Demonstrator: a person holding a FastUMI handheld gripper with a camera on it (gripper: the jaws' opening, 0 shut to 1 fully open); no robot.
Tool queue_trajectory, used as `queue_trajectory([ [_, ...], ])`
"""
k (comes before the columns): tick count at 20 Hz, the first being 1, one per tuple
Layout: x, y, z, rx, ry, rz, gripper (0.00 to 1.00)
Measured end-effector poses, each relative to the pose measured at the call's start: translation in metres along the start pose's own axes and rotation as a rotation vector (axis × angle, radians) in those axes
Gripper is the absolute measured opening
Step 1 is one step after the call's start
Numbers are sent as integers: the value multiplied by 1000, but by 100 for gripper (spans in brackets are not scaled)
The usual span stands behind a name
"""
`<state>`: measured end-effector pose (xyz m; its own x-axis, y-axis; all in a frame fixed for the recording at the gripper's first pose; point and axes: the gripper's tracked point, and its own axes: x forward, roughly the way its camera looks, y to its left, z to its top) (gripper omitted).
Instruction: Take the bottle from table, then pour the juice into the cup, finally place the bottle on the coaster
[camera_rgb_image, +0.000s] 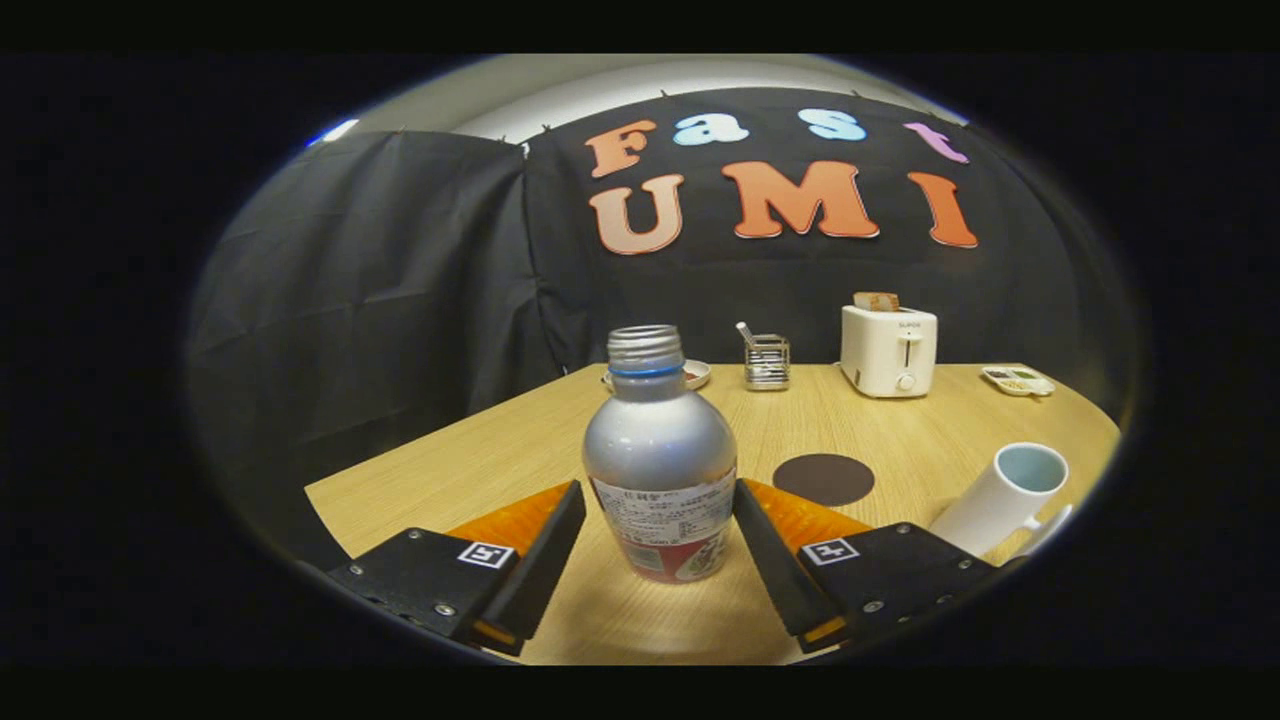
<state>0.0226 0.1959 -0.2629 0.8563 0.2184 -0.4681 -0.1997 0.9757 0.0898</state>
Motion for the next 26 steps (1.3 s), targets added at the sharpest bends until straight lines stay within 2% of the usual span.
queue_trajectory([
  [3,5,-1,-1,9,11,-17,89],
  [4,4,-2,-1,10,10,-23,83],
  [6,5,-1,-1,0,13,-35,80],
  [15,-15,-21,9,88,1,-47,77],
  [20,-27,-40,22,211,-48,-41,77],
  [26,-29,-59,17,414,-39,-18,77],
])
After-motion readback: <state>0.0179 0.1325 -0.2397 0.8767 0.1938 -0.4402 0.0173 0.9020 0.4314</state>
